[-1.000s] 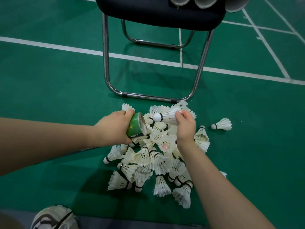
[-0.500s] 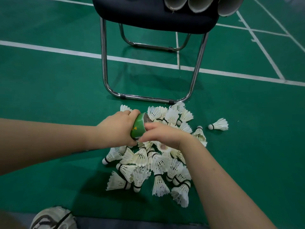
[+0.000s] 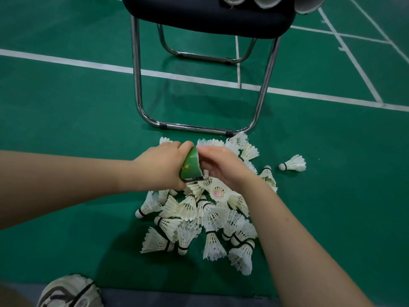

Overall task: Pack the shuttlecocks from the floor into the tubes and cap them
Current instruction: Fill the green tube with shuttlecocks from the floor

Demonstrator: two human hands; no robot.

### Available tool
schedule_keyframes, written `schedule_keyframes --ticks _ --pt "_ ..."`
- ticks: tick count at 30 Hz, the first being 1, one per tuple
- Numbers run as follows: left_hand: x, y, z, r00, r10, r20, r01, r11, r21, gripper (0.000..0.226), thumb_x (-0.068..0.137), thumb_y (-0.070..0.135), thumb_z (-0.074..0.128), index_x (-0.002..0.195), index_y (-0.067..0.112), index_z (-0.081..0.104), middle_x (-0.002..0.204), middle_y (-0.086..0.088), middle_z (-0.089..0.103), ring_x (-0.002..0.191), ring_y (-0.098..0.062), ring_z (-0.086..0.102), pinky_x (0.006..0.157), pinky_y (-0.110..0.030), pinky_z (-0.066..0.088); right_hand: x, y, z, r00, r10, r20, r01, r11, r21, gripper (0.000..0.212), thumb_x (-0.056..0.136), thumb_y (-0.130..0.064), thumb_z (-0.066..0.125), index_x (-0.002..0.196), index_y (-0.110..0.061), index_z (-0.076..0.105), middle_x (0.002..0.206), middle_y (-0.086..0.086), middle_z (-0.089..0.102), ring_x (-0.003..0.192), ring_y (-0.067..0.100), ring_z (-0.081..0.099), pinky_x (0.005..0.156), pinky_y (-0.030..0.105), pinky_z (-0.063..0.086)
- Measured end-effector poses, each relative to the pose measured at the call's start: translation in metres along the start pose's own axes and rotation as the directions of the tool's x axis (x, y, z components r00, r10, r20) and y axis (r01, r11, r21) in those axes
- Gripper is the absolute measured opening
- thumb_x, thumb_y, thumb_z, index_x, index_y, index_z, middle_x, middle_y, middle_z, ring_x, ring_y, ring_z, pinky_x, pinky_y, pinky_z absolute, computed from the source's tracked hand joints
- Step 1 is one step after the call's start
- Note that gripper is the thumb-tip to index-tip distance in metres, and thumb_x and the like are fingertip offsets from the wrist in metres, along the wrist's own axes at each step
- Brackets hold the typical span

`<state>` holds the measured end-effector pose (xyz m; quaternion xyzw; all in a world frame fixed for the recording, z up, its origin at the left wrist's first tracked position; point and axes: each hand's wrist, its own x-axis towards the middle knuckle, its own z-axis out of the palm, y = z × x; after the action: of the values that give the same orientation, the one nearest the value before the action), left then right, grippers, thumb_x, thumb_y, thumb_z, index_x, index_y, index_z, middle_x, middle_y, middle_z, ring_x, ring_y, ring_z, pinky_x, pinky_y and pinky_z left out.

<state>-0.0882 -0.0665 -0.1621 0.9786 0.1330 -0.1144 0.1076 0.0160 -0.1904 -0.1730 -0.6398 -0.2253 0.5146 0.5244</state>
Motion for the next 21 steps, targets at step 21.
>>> schedule_keyframes --ticks 21 --pt "-0.009 -0.015 0.011 0.997 -0.045 0.065 0.043 0.999 0.026 0.086 0.066 0.045 0.074 0.134 0.022 0.027 0.115 -0.001 0.050 0.103 -0.021 0.048 0.084 -0.039 0.049 0.009 0.112 -0.008 0.924 0.185 -0.334 -0.380 0.368 -0.849 0.070 0.090 -0.016 0.044 0.146 -0.037 0.010 0.145 0.007 0.036 0.122 0.028 0.043 0.092 0.041 0.046"
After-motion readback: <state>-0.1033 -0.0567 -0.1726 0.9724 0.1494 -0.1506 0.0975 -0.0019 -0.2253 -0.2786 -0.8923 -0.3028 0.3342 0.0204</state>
